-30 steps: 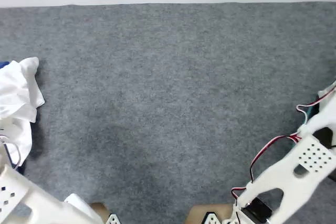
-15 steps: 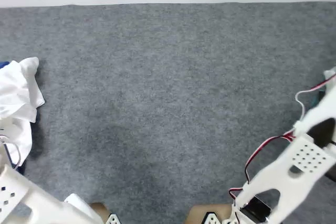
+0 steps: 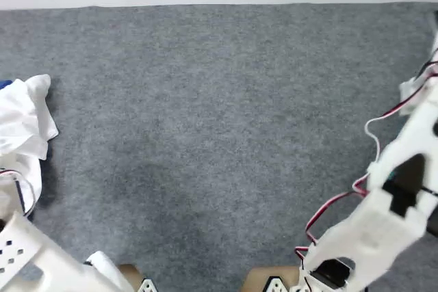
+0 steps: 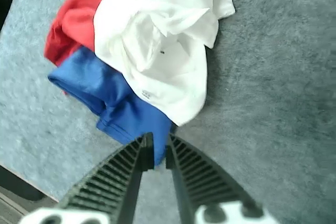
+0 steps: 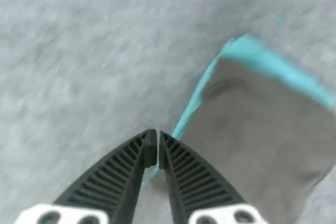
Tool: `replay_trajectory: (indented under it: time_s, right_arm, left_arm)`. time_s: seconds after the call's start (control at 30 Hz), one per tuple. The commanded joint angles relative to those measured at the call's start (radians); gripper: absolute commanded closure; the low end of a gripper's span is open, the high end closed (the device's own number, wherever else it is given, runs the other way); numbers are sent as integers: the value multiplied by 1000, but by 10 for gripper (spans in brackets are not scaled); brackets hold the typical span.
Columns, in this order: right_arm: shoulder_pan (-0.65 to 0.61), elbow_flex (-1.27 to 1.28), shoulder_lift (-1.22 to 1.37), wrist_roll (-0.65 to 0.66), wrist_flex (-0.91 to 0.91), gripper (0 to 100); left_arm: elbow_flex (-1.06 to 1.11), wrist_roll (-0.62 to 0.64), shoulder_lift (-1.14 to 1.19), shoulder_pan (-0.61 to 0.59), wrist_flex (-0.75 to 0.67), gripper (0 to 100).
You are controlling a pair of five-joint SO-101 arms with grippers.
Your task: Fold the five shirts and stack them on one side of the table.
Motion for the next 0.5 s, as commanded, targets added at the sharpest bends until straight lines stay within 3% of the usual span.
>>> replay_trajectory:
  time_s: [0.0, 0.2, 0.47]
  right_arm:
    - [-31, 272, -222, -29, 41, 988]
    - [-31, 560, -403, -31, 41, 988]
    - [-31, 733, -529, -29, 41, 988]
  left_arm:
    - [54, -97, -6, 6, -109, 881]
    - [252, -226, -6, 5, -322, 816]
    - [527, -361, -5, -63, -707, 771]
